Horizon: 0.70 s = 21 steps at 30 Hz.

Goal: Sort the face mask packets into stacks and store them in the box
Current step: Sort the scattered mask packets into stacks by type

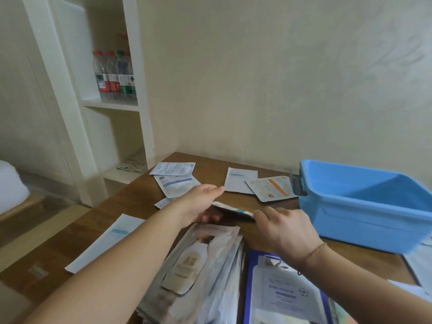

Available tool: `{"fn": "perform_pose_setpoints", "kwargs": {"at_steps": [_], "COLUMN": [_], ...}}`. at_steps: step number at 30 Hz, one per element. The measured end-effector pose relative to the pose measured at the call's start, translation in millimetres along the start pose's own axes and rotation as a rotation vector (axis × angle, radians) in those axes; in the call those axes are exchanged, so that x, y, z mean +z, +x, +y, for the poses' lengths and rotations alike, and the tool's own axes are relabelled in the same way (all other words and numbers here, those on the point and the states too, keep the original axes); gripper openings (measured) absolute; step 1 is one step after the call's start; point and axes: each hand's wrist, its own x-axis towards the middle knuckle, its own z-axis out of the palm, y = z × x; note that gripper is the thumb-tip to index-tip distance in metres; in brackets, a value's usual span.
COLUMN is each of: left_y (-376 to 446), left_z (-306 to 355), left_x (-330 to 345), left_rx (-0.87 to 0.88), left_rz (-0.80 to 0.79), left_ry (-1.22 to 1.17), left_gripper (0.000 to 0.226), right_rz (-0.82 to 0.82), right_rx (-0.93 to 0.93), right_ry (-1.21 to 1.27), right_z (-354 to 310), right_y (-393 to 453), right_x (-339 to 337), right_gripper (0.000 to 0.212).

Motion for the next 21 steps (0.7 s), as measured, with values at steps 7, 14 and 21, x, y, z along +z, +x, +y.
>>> {"fn": "perform_pose_setpoints", "kwargs": {"at_steps": [7, 14, 21], "left_y": [9.0, -27.3, -79.9], "left_z": [-3.5, 2.8, 2.1], "left_x": [13.8, 23.8, 42.3], "left_rx": [-0.002, 0.151, 0.371], "left_rz": [0.073, 0.117, 0.119], "left_ry": [-0.235, -0.366, -0.404], "left_gripper": [0.024, 0.023, 0.105], "right_rz": [-0.123, -0.223, -0.023], "right_rx": [0.009, 0.171, 0.297], "right_ry": [0.006, -0.032, 0.077], "right_z": [-0.7, -18.4, 4.4], "right_y": [-10.3, 14.8, -7.8], "right_x": [5.0, -25.6, -46.0], "right_gripper": [0.053, 0.029, 0.016]}}
